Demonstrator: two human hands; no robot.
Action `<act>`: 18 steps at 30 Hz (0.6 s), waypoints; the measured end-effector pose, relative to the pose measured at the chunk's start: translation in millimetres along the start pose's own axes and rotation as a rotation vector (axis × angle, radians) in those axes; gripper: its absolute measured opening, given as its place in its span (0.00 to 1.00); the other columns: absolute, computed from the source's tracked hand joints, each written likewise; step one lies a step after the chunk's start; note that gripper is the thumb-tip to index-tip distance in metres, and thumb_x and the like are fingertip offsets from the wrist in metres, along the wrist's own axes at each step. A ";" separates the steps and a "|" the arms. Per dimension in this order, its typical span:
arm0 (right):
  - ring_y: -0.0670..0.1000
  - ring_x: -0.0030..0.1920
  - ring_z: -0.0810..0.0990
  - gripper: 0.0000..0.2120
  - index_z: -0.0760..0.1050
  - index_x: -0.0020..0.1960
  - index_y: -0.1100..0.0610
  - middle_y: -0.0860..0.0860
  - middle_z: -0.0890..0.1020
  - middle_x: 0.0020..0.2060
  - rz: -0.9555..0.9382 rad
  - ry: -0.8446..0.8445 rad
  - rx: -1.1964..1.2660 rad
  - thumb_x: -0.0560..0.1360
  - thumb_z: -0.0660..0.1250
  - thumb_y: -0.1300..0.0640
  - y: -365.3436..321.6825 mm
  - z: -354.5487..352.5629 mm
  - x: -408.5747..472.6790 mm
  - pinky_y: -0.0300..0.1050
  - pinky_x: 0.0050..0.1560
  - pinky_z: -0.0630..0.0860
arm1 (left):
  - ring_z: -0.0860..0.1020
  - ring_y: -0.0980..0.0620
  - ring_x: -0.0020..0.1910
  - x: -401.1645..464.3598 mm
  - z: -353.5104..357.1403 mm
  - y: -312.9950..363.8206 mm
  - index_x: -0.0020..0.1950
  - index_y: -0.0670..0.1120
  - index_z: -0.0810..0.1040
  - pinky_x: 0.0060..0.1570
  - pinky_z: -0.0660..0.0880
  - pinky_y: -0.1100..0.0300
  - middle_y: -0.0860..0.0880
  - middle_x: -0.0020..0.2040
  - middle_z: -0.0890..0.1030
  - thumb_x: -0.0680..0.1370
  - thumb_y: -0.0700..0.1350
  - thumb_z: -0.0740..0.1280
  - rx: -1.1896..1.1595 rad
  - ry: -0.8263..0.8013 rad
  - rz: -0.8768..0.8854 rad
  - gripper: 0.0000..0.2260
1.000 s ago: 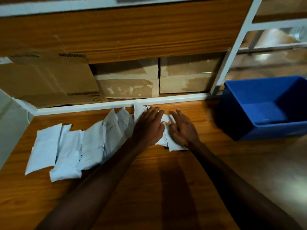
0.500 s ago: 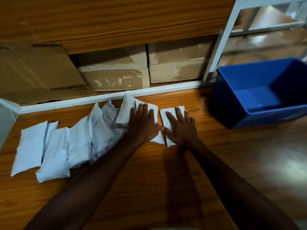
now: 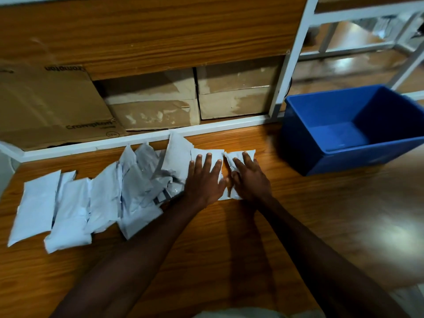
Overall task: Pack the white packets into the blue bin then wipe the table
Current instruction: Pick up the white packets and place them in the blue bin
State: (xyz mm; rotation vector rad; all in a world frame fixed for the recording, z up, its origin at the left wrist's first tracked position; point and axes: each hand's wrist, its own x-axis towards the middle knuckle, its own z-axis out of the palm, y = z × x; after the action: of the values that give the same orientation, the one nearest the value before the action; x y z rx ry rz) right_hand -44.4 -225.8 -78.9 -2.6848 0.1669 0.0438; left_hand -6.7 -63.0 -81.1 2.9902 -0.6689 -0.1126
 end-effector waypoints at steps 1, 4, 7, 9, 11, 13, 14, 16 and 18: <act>0.62 0.79 0.53 0.25 0.59 0.79 0.47 0.53 0.53 0.81 0.006 0.018 0.010 0.83 0.57 0.47 2.4 -0.8 -3.3 0.60 0.71 0.66 | 0.43 0.40 0.78 -1.7 2.7 3.1 0.79 0.54 0.53 0.75 0.45 0.40 0.46 0.81 0.47 0.80 0.62 0.52 -0.053 0.010 -0.012 0.29; 0.61 0.79 0.57 0.23 0.62 0.78 0.50 0.55 0.56 0.80 0.008 0.086 0.056 0.83 0.57 0.48 9.3 -3.8 -16.3 0.60 0.70 0.68 | 0.46 0.40 0.78 -5.3 7.2 10.5 0.78 0.54 0.58 0.74 0.50 0.40 0.47 0.80 0.53 0.81 0.56 0.56 -0.114 0.080 -0.035 0.25; 0.62 0.78 0.58 0.26 0.65 0.77 0.52 0.56 0.59 0.80 0.002 0.148 0.097 0.81 0.54 0.46 11.5 -9.5 -33.0 0.62 0.69 0.70 | 0.49 0.38 0.78 -7.6 7.0 12.0 0.77 0.53 0.62 0.74 0.53 0.41 0.47 0.79 0.57 0.81 0.52 0.58 -0.156 0.112 -0.019 0.23; 0.61 0.78 0.58 0.28 0.65 0.77 0.52 0.55 0.59 0.80 0.006 0.191 0.115 0.80 0.52 0.45 11.3 -15.0 -43.4 0.61 0.68 0.71 | 0.51 0.39 0.78 -9.3 7.5 11.9 0.77 0.51 0.63 0.73 0.56 0.42 0.47 0.79 0.58 0.81 0.52 0.58 -0.207 0.134 0.006 0.23; 0.60 0.78 0.60 0.27 0.65 0.77 0.52 0.55 0.59 0.80 0.004 0.251 0.127 0.80 0.53 0.45 9.3 -23.9 -53.6 0.59 0.66 0.73 | 0.52 0.40 0.78 -11.4 6.4 11.8 0.77 0.51 0.63 0.73 0.57 0.43 0.47 0.79 0.60 0.81 0.54 0.56 -0.238 0.177 0.030 0.24; 0.59 0.77 0.62 0.26 0.66 0.76 0.53 0.55 0.60 0.79 -0.020 0.319 0.147 0.81 0.54 0.46 5.9 -36.7 -64.1 0.56 0.62 0.76 | 0.53 0.41 0.78 -12.2 -1.1 13.4 0.76 0.51 0.64 0.73 0.57 0.43 0.47 0.78 0.60 0.80 0.56 0.54 -0.293 0.222 0.048 0.25; 0.58 0.77 0.62 0.25 0.66 0.76 0.53 0.54 0.60 0.79 -0.027 0.348 0.164 0.81 0.55 0.47 4.1 -44.9 -69.5 0.55 0.61 0.76 | 0.54 0.42 0.78 -12.1 -7.8 14.9 0.76 0.51 0.64 0.73 0.57 0.43 0.47 0.78 0.61 0.79 0.56 0.54 -0.331 0.247 0.062 0.26; 0.57 0.78 0.59 0.24 0.65 0.77 0.52 0.52 0.59 0.80 -0.018 0.387 0.200 0.82 0.56 0.47 1.0 -63.5 -79.3 0.56 0.64 0.74 | 0.54 0.42 0.78 -12.0 -24.0 18.2 0.76 0.51 0.65 0.73 0.57 0.43 0.48 0.78 0.61 0.78 0.55 0.55 -0.417 0.302 0.089 0.26; 0.56 0.79 0.57 0.25 0.64 0.77 0.50 0.50 0.58 0.80 -0.007 0.424 0.220 0.82 0.55 0.45 -1.0 -84.5 -89.4 0.58 0.69 0.70 | 0.55 0.43 0.78 -12.3 -39.9 22.9 0.75 0.50 0.67 0.72 0.59 0.46 0.48 0.77 0.63 0.78 0.54 0.57 -0.506 0.373 0.113 0.26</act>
State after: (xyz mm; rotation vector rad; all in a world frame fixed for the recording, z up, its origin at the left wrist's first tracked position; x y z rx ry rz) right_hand -132.6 -252.0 2.7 -2.4404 0.2745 -0.5186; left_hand -24.0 -76.1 -38.7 2.3926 -0.6446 0.2409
